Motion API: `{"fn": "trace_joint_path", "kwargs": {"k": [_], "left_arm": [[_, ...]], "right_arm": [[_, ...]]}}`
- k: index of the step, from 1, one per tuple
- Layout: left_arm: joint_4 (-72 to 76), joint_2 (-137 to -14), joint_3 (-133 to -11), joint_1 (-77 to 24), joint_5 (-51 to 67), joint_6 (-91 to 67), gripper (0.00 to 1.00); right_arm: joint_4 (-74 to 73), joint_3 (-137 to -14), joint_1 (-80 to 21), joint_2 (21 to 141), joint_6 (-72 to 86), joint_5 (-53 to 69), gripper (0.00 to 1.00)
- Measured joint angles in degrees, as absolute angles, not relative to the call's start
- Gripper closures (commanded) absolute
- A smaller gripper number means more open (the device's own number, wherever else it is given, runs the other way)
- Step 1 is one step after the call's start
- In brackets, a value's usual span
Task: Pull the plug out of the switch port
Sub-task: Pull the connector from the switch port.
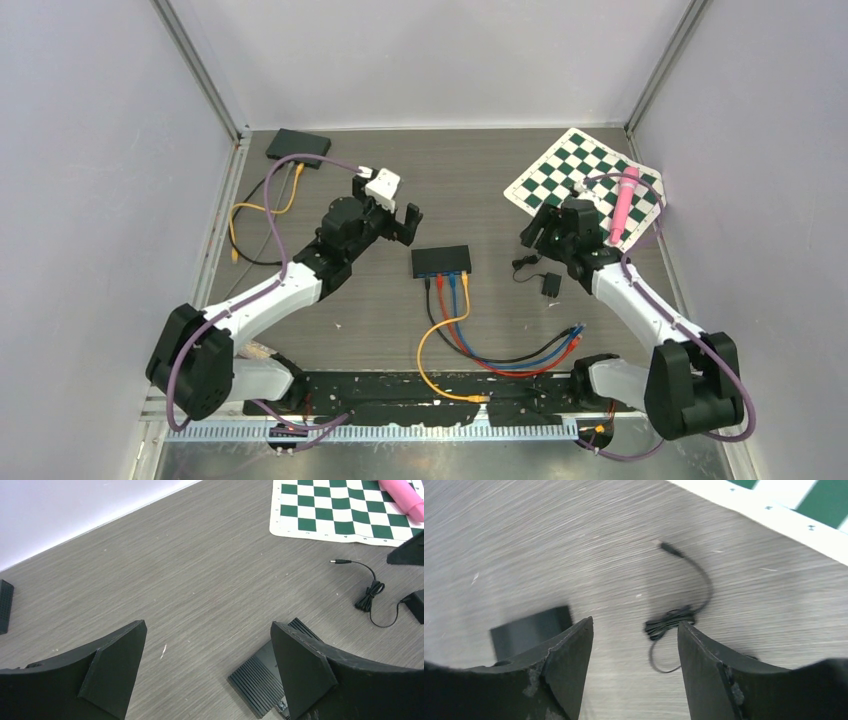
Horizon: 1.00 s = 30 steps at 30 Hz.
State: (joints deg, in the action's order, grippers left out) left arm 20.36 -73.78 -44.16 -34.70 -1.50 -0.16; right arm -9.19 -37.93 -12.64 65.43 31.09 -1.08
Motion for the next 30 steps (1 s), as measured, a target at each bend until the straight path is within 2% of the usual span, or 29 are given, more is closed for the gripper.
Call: {"fn": "trace_joint_path", "kwargs": {"k": [8, 11, 18, 20, 26, 30], "left_arm": [[20.01, -73.28, -43.48, -34.70, -1.43, -1.15, 0.01], [19.94, -73.03, -43.24, -34.70, -1.43, -1.15, 0.01], [17.21, -72.62, -43.07, -34.68, -1.96, -1.72, 0.01], [15.31, -72.82, -43.68, -34.68, -1.96, -1.72, 0.01], [12.49, -74.35, -45.01, -34.68, -2.11, -3.05, 0.01], [8.58, -76.95, -47.03, -34.70, -2.37, -4.67, 0.01]], "right_arm": [[-11.40, -39.75, -2.22, 78.83, 30.85, 0.99, 0.42], [-12.08, -41.63, -1.76, 84.53, 29.76, 4.73, 0.49], [-11.38, -47.72, -2.31, 92.73, 26.81, 13.91, 0.51], [-12.03, -48.99, -2.98, 93.65, 25.39, 14.48, 0.49], [-15.53, -49.08, -5.50, 88.40, 22.26, 10.66, 0.28], [-14.94, -47.64, -6.17, 76.18, 21.10, 8.84, 0.28]]}}
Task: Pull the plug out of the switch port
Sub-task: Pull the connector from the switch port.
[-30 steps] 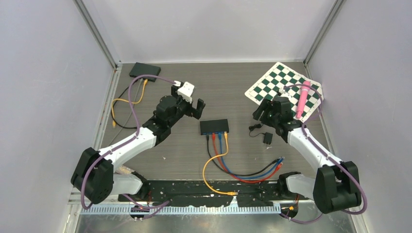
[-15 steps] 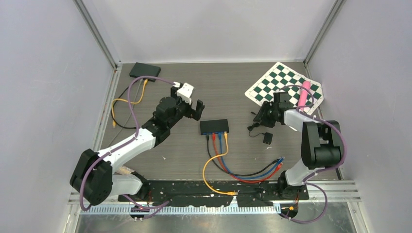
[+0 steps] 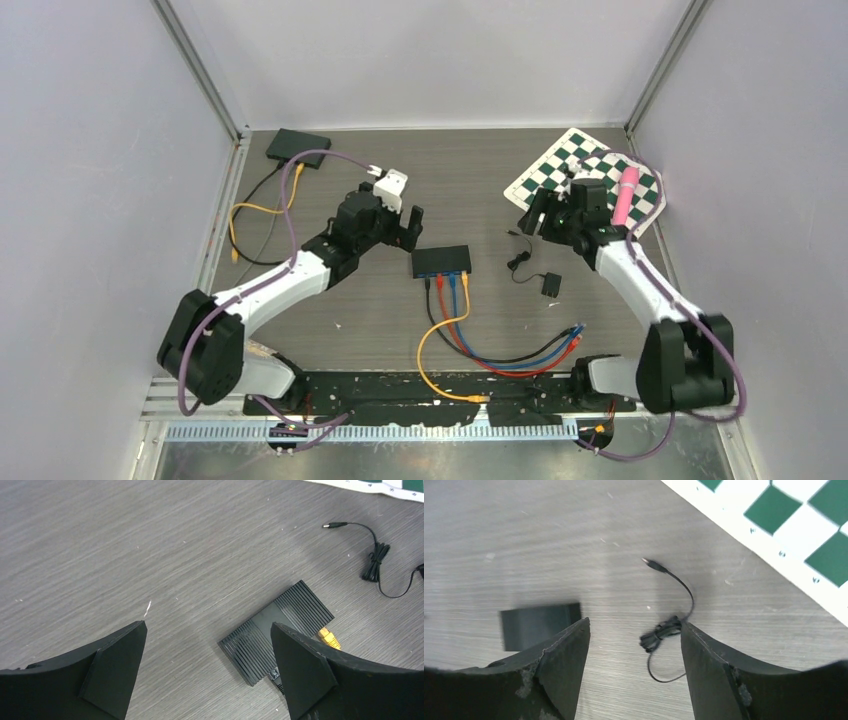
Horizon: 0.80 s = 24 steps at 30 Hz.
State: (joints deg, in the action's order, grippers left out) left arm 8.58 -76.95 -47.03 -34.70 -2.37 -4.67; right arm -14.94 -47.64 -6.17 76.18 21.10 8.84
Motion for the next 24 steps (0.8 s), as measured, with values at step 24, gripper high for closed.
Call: {"fn": "trace_joint_path", "kwargs": {"k": [24], "left_arm": [[-12.97, -96.73, -70.19, -38.13, 22.09, 20.80, 0.01]], "right_arm": [[6.02, -34.76, -17.30, 86.46, 43.70, 29.50, 0.41]]}}
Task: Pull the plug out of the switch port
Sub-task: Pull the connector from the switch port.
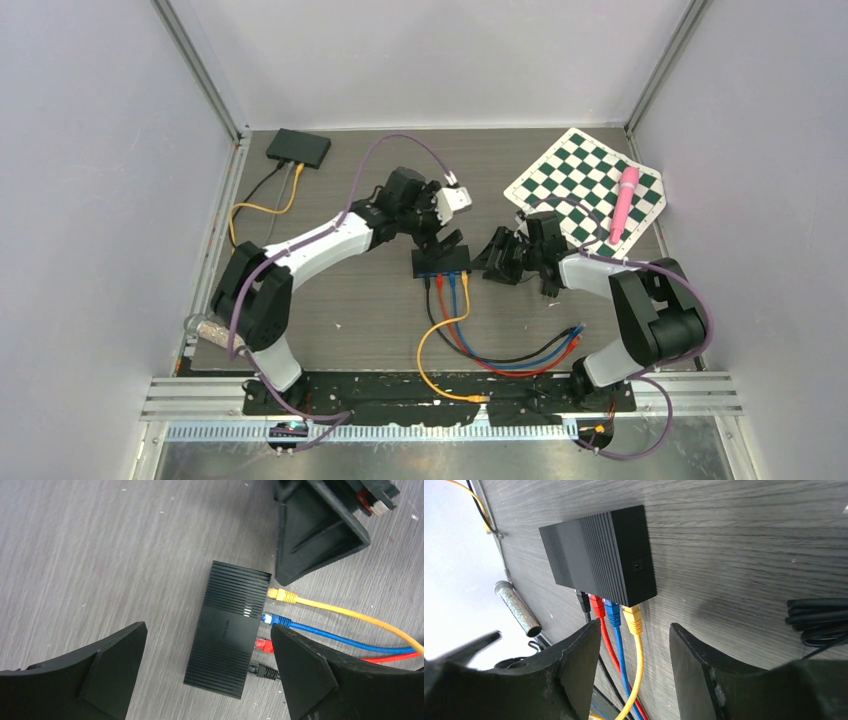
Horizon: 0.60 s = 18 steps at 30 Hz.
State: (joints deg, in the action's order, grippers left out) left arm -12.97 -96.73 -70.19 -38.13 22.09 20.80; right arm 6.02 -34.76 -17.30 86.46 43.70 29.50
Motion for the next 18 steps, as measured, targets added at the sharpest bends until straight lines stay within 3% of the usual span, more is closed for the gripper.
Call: {"fn": "trace_joint_path", "kwargs": {"k": [18], "left_arm": [[-19.99, -106.00, -72.60, -41.85, 18.26, 26.02, 0.01]], "right_arm": [[12.25, -33.82, -17.30, 90.19, 48.71, 30.44, 0.42]]}}
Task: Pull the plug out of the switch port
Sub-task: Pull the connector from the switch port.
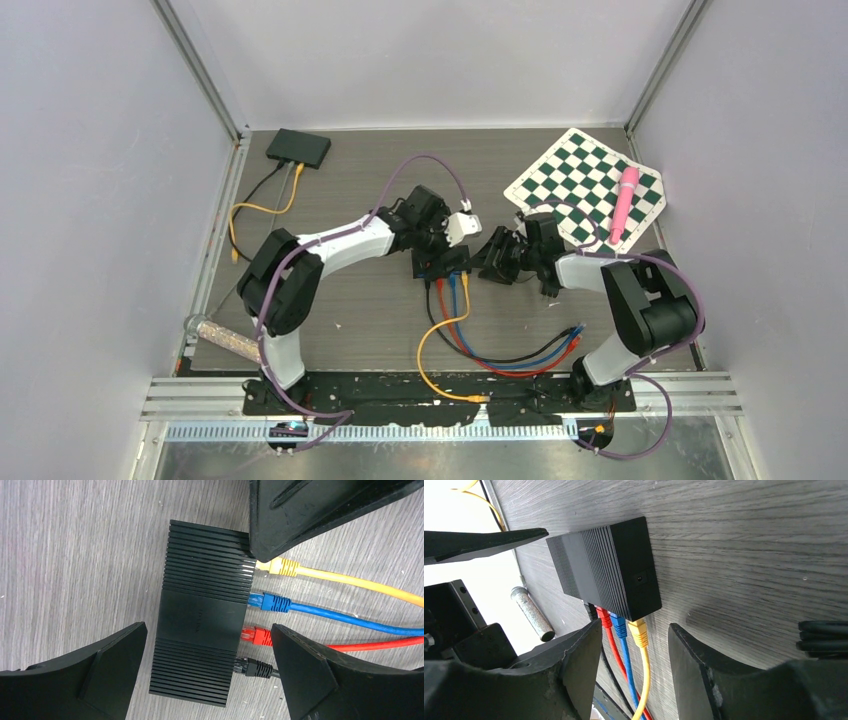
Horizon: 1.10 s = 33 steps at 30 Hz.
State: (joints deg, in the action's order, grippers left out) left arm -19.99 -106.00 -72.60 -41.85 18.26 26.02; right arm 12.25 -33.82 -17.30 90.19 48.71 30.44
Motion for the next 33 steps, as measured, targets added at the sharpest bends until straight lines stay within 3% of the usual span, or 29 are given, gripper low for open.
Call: {"fn": "trace_joint_path", "kwargs": {"k": [9, 16, 27, 33], "left_arm": [[-20.08, -109.30, -73.60, -41.87, 17.96, 26.02, 0.01], [-20.23, -110.10, -75.11, -41.87, 17.28, 26.06, 0.14], [-20.53, -111.11, -75.31, -41.87, 16.45, 26.30, 0.11], [-20.64, -111.96, -75.70, -41.87, 16.45, 26.44, 0.25]], "right_arm": [[13.98, -33.74, -17.30, 92.31, 49.93, 31.70, 0.43], [16.34, -33.52, -17.37, 93.82, 51.16, 32.99, 0.45], [18.72, -33.52, -18.28, 95.37, 52.49, 34.41, 0.45], [19.77, -33.52, -18.31, 96.07, 52.84, 35.05, 0.46]]}}
